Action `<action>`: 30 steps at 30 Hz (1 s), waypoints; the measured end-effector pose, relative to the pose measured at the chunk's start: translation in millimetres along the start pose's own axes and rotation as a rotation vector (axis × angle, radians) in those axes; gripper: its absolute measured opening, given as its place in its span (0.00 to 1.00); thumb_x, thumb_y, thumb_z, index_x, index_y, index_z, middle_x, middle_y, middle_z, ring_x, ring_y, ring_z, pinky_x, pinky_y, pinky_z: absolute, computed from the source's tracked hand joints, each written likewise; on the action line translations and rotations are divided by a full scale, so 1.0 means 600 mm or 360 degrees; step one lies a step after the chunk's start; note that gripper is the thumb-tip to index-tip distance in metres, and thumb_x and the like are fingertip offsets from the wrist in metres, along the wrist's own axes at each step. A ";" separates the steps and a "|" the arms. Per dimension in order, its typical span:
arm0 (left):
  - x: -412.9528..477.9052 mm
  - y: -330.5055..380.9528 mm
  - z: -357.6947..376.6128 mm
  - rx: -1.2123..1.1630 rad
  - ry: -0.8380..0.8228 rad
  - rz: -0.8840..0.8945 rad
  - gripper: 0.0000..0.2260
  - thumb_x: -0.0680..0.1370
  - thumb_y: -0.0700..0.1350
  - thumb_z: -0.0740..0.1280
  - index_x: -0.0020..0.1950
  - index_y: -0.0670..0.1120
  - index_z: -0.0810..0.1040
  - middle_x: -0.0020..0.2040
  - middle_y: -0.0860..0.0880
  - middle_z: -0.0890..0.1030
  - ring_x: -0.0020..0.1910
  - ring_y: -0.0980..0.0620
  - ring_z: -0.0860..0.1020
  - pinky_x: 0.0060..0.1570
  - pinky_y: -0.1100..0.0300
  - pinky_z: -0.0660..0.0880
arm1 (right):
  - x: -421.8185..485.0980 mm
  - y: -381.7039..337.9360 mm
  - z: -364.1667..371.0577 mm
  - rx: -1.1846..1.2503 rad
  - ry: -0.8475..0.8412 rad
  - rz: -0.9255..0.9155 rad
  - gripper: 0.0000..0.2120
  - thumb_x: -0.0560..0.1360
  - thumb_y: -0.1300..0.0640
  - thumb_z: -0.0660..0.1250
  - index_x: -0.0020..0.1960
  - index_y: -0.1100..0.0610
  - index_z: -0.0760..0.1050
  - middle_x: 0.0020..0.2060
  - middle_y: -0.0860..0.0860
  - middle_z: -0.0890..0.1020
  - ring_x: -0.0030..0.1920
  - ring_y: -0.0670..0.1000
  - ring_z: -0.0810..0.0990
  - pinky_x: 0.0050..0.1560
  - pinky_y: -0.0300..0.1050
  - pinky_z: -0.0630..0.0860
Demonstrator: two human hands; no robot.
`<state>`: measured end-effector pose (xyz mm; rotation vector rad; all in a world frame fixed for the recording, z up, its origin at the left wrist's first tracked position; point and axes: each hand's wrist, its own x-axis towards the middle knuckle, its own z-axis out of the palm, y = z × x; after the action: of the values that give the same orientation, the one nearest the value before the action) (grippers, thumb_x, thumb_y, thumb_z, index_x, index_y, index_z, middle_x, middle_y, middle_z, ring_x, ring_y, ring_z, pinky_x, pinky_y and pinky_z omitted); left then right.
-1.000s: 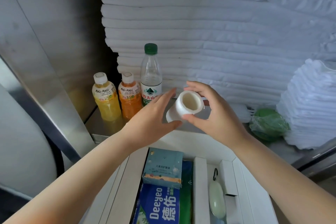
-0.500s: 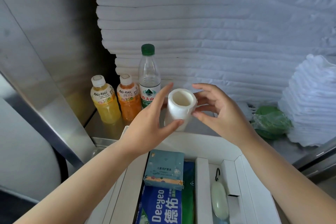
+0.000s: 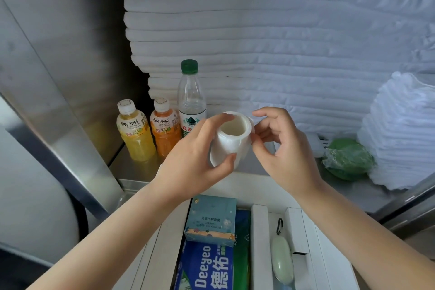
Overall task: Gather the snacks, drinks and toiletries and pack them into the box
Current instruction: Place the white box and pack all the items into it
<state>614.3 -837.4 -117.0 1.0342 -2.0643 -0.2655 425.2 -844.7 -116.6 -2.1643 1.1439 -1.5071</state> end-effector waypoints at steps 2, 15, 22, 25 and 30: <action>0.000 0.002 -0.001 -0.0059 0.0006 -0.0013 0.27 0.72 0.53 0.66 0.68 0.55 0.60 0.61 0.55 0.72 0.56 0.59 0.72 0.49 0.64 0.73 | -0.003 -0.003 0.000 -0.0055 0.0025 -0.0139 0.18 0.73 0.65 0.65 0.61 0.54 0.68 0.39 0.46 0.80 0.41 0.43 0.80 0.46 0.43 0.78; -0.005 -0.003 0.004 -0.0189 0.0030 -0.0056 0.28 0.73 0.52 0.66 0.71 0.53 0.60 0.64 0.57 0.69 0.60 0.62 0.71 0.53 0.68 0.73 | -0.004 -0.008 0.008 0.0057 -0.0193 -0.0142 0.27 0.72 0.51 0.70 0.68 0.52 0.66 0.48 0.47 0.75 0.48 0.47 0.78 0.51 0.46 0.77; -0.004 0.004 0.015 -0.0172 0.0022 -0.0084 0.30 0.74 0.53 0.66 0.72 0.60 0.56 0.63 0.58 0.69 0.52 0.57 0.75 0.49 0.61 0.76 | -0.004 -0.017 0.010 -0.0325 -0.0019 -0.0263 0.19 0.73 0.48 0.69 0.59 0.57 0.74 0.48 0.49 0.74 0.45 0.49 0.77 0.42 0.51 0.77; 0.002 0.000 0.007 -0.0155 -0.0071 -0.0053 0.33 0.73 0.57 0.66 0.74 0.60 0.52 0.67 0.58 0.68 0.57 0.60 0.74 0.54 0.65 0.74 | -0.005 -0.020 0.010 -0.0248 0.0022 -0.0213 0.17 0.73 0.51 0.70 0.57 0.59 0.75 0.48 0.50 0.74 0.47 0.43 0.76 0.44 0.49 0.79; 0.038 -0.035 -0.046 0.0082 -0.0007 0.0036 0.34 0.75 0.65 0.59 0.75 0.59 0.48 0.72 0.56 0.64 0.69 0.63 0.63 0.64 0.65 0.62 | -0.003 -0.015 -0.015 -0.0034 0.0086 -0.0049 0.16 0.71 0.55 0.73 0.56 0.58 0.75 0.50 0.51 0.74 0.52 0.43 0.77 0.53 0.39 0.77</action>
<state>638.7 -864.0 -96.5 1.0410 -2.0955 -0.2042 421.1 -835.3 -108.6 -2.1771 1.1538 -1.5824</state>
